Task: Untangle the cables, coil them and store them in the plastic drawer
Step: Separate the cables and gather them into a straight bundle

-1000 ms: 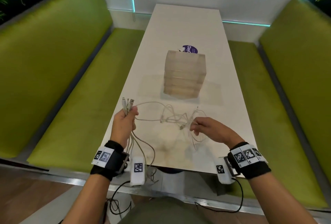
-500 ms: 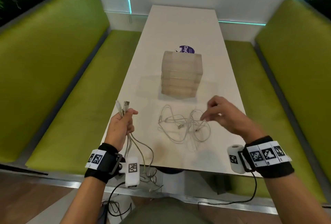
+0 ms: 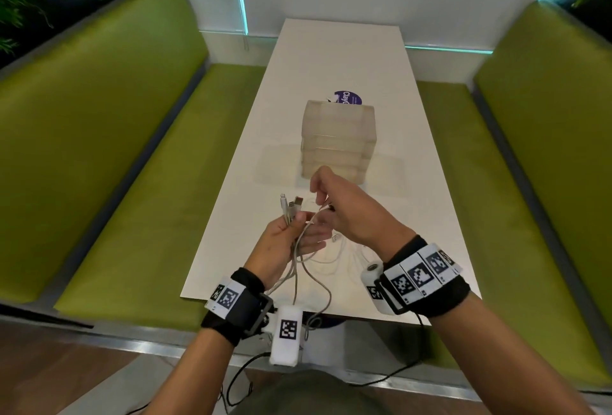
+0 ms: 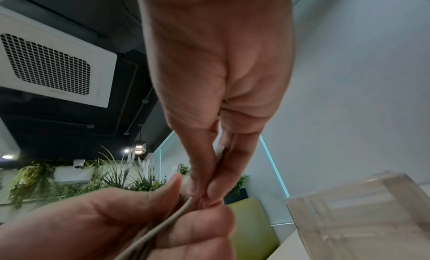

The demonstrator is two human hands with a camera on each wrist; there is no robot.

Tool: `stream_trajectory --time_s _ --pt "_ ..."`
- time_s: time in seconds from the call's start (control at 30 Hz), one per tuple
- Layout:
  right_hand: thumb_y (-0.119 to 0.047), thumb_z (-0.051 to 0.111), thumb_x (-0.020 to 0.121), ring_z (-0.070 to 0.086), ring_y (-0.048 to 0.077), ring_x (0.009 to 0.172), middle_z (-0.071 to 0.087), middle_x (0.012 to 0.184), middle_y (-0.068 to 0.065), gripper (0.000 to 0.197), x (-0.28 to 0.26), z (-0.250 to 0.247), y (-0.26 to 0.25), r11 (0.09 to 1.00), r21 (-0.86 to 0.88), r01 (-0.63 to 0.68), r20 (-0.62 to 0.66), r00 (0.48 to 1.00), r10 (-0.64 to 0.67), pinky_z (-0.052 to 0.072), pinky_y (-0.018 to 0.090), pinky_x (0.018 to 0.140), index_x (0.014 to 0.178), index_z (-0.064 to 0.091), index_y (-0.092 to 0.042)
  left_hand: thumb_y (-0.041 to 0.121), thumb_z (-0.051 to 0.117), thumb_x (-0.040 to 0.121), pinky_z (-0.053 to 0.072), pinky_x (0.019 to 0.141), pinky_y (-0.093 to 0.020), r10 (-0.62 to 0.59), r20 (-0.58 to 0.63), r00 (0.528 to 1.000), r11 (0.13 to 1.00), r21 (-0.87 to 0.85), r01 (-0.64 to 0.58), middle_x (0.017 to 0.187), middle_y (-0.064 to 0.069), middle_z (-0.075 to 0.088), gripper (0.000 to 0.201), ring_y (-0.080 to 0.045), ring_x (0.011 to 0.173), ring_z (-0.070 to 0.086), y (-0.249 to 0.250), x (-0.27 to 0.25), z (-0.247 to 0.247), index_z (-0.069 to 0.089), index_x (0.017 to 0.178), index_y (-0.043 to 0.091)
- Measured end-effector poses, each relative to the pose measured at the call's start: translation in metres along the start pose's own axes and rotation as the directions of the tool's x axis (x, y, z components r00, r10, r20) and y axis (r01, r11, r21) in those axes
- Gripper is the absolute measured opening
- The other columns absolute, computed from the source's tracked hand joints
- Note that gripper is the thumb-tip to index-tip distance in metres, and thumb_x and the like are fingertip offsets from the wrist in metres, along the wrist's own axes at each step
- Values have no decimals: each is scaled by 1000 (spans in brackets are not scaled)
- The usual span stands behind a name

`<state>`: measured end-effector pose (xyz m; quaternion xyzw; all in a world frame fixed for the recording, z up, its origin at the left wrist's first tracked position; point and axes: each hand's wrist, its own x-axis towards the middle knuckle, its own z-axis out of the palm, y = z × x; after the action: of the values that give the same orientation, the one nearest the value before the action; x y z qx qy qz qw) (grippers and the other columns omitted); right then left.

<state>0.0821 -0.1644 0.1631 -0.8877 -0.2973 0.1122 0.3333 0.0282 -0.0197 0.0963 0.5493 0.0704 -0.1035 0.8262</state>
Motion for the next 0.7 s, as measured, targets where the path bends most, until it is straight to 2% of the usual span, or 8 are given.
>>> stream_trajectory --time_s 0.07,0.13,0.23,0.3,0.4,0.47,0.63,0.7 --pt "-3 66 81 53 11 65 56 88 3 41 2 -3 0 999 12 -40 -5 999 40 46 29 60 102 37 -23 31 43 94 55 90 -41 -13 71 997 1000 10 12 102 -22 71 39 -33 99 69 0 -2 -1 60 113 2" --pt "-3 72 77 58 14 62 62 82 5 45 3 -4 -2 983 172 -69 -44 996 77 52 30 59 97 39 -25 30 45 94 55 89 -37 -25 167 986 999 30 21 101 -19 72 36 -31 99 69 -1 -5 0 58 116 4" --pt "7 74 69 64 17 64 65 79 16 47 0 -1 -5 878 474 -68 -92 988 126 53 24 56 91 44 -22 22 47 96 53 89 -37 -28 263 964 999 39 19 102 -19 72 33 -32 100 69 -2 -8 -1 54 122 3" --pt "9 72 70 65 16 67 66 81 19 42 -3 2 -3 835 548 -52 -118 983 139 53 25 58 90 46 -17 21 46 94 53 88 -38 -33 275 961 999 38 23 102 -20 72 35 -34 100 68 -1 -8 -3 53 122 3" --pt "7 64 81 67 13 71 66 85 12 23 -5 7 4 832 554 2 -168 980 109 52 27 66 89 51 -10 24 45 93 54 87 -40 -26 257 966 999 30 19 98 -19 73 34 -34 97 69 1 -7 -4 57 115 1" --pt "8 59 84 65 10 67 63 80 8 15 -6 10 7 838 545 14 -193 975 110 50 20 65 88 53 -4 25 45 92 55 87 -41 -33 250 968 999 31 26 97 -19 73 33 -33 96 69 1 -6 -5 58 111 0" --pt "5 69 79 63 5 69 67 73 3 12 -1 6 12 902 429 58 -182 983 24 49 16 71 81 64 -6 25 46 93 54 90 -41 -34 235 971 998 62 20 102 -19 72 32 -33 103 67 -1 -6 -7 61 109 1" --pt "5 71 78 65 8 71 68 73 3 16 1 5 14 898 438 55 -181 983 28 51 19 74 82 66 -10 25 46 95 53 92 -37 -21 228 974 997 80 2 106 -18 71 31 -31 106 66 -2 -7 -7 61 109 2"
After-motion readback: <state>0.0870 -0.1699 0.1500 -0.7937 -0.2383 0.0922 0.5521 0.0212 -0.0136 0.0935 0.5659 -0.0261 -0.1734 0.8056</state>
